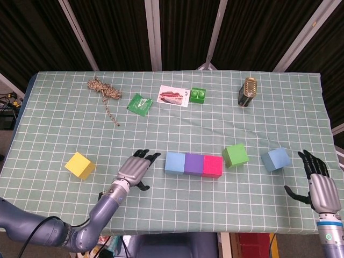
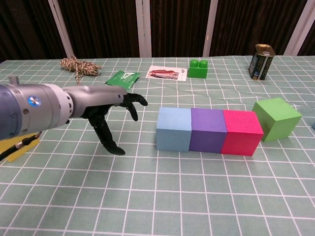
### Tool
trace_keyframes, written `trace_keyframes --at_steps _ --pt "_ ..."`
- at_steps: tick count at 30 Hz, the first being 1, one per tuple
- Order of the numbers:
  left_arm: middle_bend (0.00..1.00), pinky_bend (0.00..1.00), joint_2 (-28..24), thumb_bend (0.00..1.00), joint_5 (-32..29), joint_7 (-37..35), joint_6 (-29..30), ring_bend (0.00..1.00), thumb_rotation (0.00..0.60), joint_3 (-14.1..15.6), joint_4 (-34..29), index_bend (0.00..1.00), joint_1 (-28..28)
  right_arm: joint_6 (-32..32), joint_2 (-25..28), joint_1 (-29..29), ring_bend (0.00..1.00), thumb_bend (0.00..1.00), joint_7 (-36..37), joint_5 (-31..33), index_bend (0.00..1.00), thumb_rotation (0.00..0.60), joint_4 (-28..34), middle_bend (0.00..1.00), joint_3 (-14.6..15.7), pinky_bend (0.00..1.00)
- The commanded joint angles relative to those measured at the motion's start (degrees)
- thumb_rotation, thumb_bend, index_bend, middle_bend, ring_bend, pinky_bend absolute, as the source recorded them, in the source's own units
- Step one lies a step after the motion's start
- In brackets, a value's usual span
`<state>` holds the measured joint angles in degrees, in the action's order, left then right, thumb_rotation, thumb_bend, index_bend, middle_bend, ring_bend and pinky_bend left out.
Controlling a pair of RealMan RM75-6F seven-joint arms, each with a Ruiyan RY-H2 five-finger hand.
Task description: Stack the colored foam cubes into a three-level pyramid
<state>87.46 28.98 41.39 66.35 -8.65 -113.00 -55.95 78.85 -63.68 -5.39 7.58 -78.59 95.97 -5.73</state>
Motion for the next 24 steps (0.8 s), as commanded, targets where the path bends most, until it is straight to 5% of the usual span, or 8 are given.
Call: trace_keyframes --at_steps 1,12,19,24 --pt "0.17 0.0 -4.2 0.25 3.2 -2.7 2.0 0.0 0.6 0.1 -4.0 0.0 2.5 -0.1 0.0 0.0 0.0 0.25 0.0 0.0 0.0 0.6 0.0 0.0 0.0 0.0" --pt "0.0 0.0 -15.4 0.15 26.2 -9.7 14.7 0.0 0.6 7.7 -9.7 0.0 14.7 -0.5 0.0 -0.4 0.0 0.25 -1.3 0.9 0.0 0.6 0.2 0.0 -0.3 0.0" --pt "0.0 0.0 -17.7 0.15 39.6 -17.2 24.2 0.0 0.6 13.2 -5.3 0.0 25.0 -1.0 -0.1 -0.7 0.0 0.25 -2.9 2.1 0.0 0.6 0.7 0.0 -0.8 0.0" --pt "0.0 0.0 -16.9 0.15 43.3 -22.1 28.3 0.0 0.6 14.6 -1.2 0.0 30.3 -1.2 0.0 -1.0 0.0 0.22 -3.9 2.7 0.0 0.6 1.0 0.0 -1.2 0.0"
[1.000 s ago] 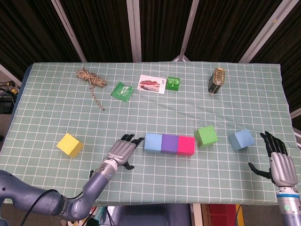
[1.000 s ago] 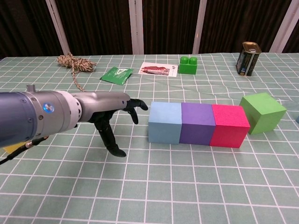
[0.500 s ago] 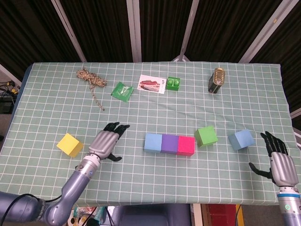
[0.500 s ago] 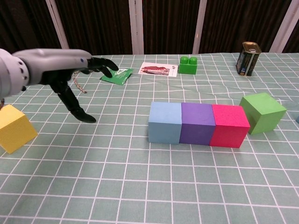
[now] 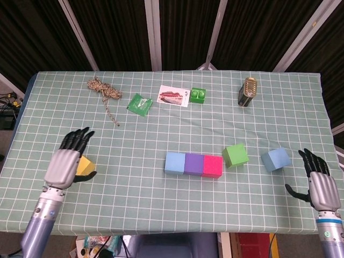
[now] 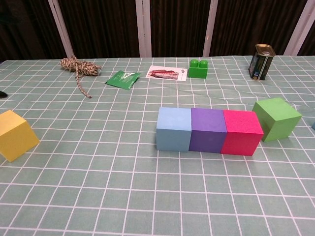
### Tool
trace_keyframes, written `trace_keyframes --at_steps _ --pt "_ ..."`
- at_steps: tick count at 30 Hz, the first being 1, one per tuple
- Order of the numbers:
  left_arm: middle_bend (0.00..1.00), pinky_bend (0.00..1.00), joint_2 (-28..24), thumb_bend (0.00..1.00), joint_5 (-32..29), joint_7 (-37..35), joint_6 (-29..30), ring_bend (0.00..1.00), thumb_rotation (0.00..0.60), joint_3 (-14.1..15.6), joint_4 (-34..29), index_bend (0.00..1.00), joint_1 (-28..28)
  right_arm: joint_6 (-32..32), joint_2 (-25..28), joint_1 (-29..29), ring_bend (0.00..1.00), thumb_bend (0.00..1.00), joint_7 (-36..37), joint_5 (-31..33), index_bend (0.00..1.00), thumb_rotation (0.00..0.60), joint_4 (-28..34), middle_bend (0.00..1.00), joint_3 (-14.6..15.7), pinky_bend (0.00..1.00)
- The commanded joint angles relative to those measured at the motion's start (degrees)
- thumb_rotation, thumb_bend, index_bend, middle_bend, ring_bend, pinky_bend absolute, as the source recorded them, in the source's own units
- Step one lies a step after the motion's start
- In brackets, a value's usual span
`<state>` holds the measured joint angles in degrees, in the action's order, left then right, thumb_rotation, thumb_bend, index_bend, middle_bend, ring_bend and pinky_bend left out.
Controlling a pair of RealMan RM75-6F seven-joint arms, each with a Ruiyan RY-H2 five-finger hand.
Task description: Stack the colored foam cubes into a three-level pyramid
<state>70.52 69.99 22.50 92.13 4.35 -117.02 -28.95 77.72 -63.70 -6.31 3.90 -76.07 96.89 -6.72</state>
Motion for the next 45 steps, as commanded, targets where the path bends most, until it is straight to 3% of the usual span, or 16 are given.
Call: trace_keyframes --at_steps 1,13,22,33,39,45 --pt "0.0 0.0 0.2 0.15 2.6 -4.2 3.2 0.0 0.6 1.9 3.8 0.0 4.5 0.0 0.1 -0.2 0.0 0.21 -0.4 0.3 0.0 0.6 0.1 0.0 -0.4 0.0" --pt "0.0 0.0 -2.6 0.15 5.2 -7.7 2.3 0.0 0.6 0.1 3.8 0.0 8.1 -5.0 2.7 -5.5 0.0 0.15 -2.6 2.1 0.0 0.6 1.3 0.0 -4.3 0.0" --pt "0.0 0.0 -6.5 0.15 4.3 -7.9 -0.1 0.0 0.6 -2.3 -0.2 0.0 8.8 -21.0 8.2 -15.2 0.0 0.15 -7.7 7.0 0.0 0.6 -1.0 0.0 -6.4 0.0" --pt "0.0 0.0 -9.1 0.15 3.1 -8.6 -2.6 0.0 0.6 -4.5 -2.3 0.0 10.0 -33.8 8.5 -21.8 0.0 0.09 -13.2 11.5 0.0 0.6 -4.9 0.0 -3.1 0.0" --pt "0.0 0.0 -9.9 0.15 3.0 -9.1 -3.8 0.0 0.6 -5.3 -3.1 0.0 10.6 -35.2 7.6 -23.1 0.0 0.09 -15.7 12.9 0.0 0.6 -6.1 0.0 -1.5 0.0" --pt "0.0 0.0 -9.6 0.15 3.0 -8.7 -5.0 0.0 0.6 -5.8 -3.3 0.0 11.0 -34.9 5.4 -24.0 0.06 0.09 -15.7 11.9 0.0 0.6 -9.5 0.09 -0.7 0.0"
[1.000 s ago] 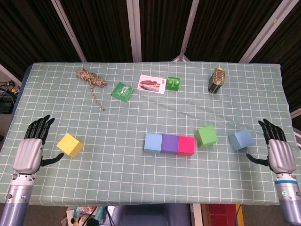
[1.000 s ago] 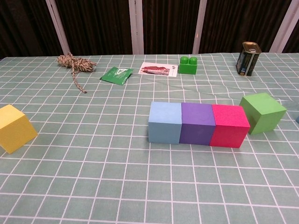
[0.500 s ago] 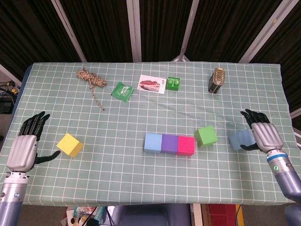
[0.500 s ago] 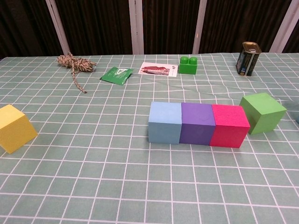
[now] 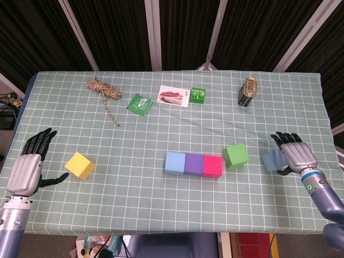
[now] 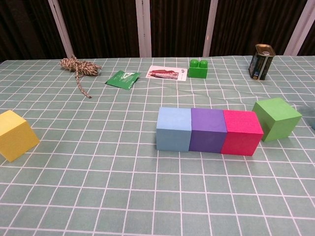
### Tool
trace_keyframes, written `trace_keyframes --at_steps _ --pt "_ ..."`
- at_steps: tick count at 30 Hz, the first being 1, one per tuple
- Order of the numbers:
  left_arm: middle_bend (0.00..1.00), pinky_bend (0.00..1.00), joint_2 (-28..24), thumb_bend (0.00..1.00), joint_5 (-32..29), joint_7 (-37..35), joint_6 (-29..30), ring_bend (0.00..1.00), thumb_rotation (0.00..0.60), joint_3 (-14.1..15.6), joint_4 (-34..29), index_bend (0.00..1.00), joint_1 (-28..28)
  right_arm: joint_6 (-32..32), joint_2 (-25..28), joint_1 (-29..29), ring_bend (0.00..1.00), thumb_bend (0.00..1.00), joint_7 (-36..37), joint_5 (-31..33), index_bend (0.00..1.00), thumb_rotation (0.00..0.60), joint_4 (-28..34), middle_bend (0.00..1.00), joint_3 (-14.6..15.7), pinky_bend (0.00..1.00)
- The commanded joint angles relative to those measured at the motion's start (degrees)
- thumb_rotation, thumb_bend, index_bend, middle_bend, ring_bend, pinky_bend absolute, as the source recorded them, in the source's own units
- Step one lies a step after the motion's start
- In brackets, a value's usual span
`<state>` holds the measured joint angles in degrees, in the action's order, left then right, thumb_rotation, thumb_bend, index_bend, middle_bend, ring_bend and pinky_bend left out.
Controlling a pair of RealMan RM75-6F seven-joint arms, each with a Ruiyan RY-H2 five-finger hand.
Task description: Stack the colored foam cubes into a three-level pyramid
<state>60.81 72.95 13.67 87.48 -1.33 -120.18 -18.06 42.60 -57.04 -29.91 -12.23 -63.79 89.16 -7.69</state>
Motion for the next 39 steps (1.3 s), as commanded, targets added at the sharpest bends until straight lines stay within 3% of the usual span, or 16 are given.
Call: trace_keyframes --at_steps 1,7,20,39 --pt "0.0 0.0 0.2 0.15 0.0 0.2 -0.4 0.0 0.6 -0.2 -0.1 0.0 0.2 0.3 -1.7 -0.4 0.07 0.09 0.8 -0.5 0.0 0.6 -2.3 0.11 0.3 0.0" --pt "0.0 0.0 0.5 0.15 -0.1 0.3 -1.0 0.0 0.6 -1.1 -0.2 0.0 0.7 0.6 -4.3 -0.5 0.1 0.09 3.1 -2.1 0.0 0.6 -7.2 0.21 0.9 0.0" --pt "0.0 0.0 0.7 0.15 0.0 0.5 -2.0 0.0 0.6 -2.2 -0.3 0.0 1.6 -0.2 -4.1 -0.5 0.1 0.09 3.4 -4.3 0.0 0.6 -8.4 0.22 3.4 0.0" --pt "0.0 0.0 1.0 0.15 -0.6 0.1 -3.6 0.0 0.6 -3.2 -0.2 0.0 2.1 0.2 -7.6 -1.0 0.13 0.09 4.6 -5.1 0.0 0.6 -12.8 0.24 3.8 0.0"
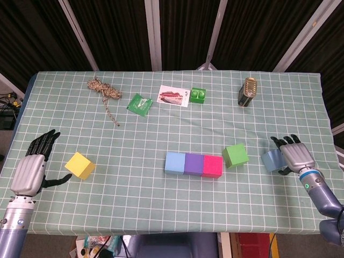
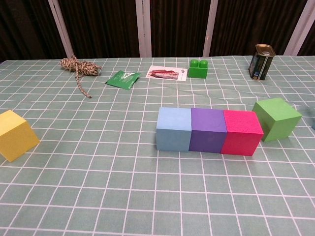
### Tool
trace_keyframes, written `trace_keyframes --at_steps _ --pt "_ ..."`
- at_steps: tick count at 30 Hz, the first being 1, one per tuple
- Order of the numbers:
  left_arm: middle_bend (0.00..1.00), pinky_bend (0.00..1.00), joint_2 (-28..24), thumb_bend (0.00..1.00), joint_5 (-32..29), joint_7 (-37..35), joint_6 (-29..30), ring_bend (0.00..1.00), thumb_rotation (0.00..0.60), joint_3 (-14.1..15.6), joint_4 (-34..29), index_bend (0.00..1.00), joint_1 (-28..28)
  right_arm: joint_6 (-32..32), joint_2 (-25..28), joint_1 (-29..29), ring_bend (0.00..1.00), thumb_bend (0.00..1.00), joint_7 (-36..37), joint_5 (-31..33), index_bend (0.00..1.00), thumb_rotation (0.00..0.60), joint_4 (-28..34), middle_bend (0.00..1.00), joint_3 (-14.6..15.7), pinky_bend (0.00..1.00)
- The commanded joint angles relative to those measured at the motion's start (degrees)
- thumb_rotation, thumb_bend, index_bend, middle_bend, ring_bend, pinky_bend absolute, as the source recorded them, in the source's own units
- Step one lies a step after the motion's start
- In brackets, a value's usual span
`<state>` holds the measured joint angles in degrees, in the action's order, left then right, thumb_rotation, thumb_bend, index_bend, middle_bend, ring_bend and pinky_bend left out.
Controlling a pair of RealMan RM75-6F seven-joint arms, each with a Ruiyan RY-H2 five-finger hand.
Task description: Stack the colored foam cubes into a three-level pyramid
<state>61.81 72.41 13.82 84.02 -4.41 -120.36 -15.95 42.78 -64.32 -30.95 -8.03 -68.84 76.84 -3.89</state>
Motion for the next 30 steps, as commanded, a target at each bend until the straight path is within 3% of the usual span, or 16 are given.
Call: trace_keyframes --at_steps 1,5,8,16,21,30 --pt "0.0 0.0 0.0 0.15 0.0 -0.1 -0.2 0.0 0.6 -0.1 0.0 0.0 0.0 0.1 -0.4 0.1 0.14 0.09 0.5 0.0 0.0 0.6 -0.6 0.25 0.0 0.0" --pt "0.0 0.0 0.1 0.15 -0.2 -0.1 -0.5 0.0 0.6 -0.3 0.0 0.0 0.1 0.1 -0.8 0.3 0.16 0.11 1.4 -0.4 0.0 0.6 -0.9 0.27 0.3 0.0" --pt "0.0 0.0 0.1 0.15 -0.2 -0.4 -0.9 0.0 0.6 -0.4 -0.2 0.0 0.2 0.7 -1.3 0.6 0.17 0.21 2.0 -1.1 0.01 0.6 -1.3 0.3 0.6 0.0" --pt "0.0 0.0 0.1 0.15 0.2 -0.4 -0.9 0.0 0.6 -0.7 -0.4 0.0 0.6 2.5 -2.1 1.0 0.21 0.31 4.0 -2.9 0.07 0.6 -1.8 0.36 0.5 0.0" --pt "0.0 0.0 0.1 0.15 0.5 -0.4 -1.0 0.0 0.6 -0.8 -0.6 0.0 0.8 3.1 -2.3 1.2 0.21 0.33 5.3 -3.1 0.08 0.6 -1.4 0.37 0.3 0.0" --pt "0.0 0.0 0.1 0.15 0.9 -0.2 -1.2 0.0 0.6 -1.0 -0.6 0.0 1.2 2.8 0.4 1.8 0.23 0.33 5.6 4.0 0.09 0.6 4.8 0.37 -1.9 0.0"
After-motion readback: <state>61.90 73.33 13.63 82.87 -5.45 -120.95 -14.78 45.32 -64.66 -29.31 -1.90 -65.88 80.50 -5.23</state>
